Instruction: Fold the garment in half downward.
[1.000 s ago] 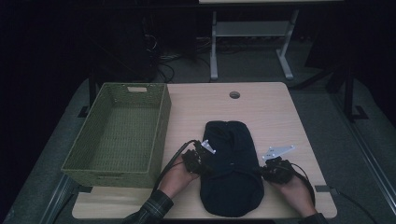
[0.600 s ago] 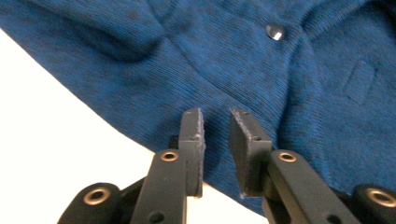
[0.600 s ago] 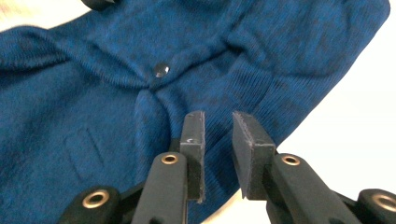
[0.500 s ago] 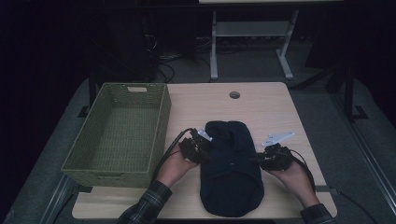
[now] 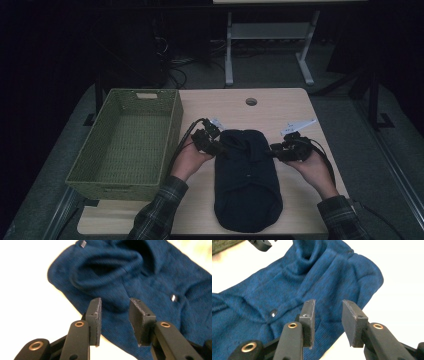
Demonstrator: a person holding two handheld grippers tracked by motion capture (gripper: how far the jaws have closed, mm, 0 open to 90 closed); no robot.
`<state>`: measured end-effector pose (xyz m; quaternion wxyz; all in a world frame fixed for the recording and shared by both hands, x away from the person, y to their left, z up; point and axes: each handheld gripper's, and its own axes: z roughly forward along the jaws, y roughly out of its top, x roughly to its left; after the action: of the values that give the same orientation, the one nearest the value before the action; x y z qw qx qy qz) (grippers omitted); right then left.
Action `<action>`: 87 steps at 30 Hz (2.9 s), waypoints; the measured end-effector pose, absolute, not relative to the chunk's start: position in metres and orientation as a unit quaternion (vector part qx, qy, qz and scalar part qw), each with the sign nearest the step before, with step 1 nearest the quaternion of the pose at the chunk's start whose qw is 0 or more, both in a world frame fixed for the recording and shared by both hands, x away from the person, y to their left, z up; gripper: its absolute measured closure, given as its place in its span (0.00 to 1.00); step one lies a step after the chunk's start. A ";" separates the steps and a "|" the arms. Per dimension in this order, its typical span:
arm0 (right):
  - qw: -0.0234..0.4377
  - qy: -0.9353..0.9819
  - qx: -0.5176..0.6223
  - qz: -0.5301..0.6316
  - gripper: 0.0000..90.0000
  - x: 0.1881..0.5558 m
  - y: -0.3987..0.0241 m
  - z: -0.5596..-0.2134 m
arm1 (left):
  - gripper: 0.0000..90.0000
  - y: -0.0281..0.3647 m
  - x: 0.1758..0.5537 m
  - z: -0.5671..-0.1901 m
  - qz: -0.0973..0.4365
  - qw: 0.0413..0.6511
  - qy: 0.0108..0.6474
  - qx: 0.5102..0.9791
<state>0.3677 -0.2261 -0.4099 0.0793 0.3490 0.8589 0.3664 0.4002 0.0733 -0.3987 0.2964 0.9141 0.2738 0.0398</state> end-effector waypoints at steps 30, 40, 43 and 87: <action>0.071 0.848 0.393 0.349 0.68 0.474 -0.217 -0.445 | 0.60 0.064 0.489 -0.430 0.061 0.264 0.321 0.908; 0.056 0.856 0.392 0.332 0.69 0.476 -0.214 -0.459 | 0.60 0.065 0.490 -0.446 0.052 0.258 0.324 0.909; 0.054 0.858 0.391 0.330 0.70 0.476 -0.213 -0.461 | 0.60 0.065 0.491 -0.447 0.050 0.259 0.320 0.910; 0.174 0.860 0.314 0.363 0.93 0.455 -0.201 -0.351 | 0.92 0.079 0.465 -0.335 0.136 0.345 0.304 0.878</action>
<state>0.4551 -0.2008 -0.3514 0.1738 0.3140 0.8598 0.3632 0.4652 0.0790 -0.3352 0.3453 0.8775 0.3036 0.1361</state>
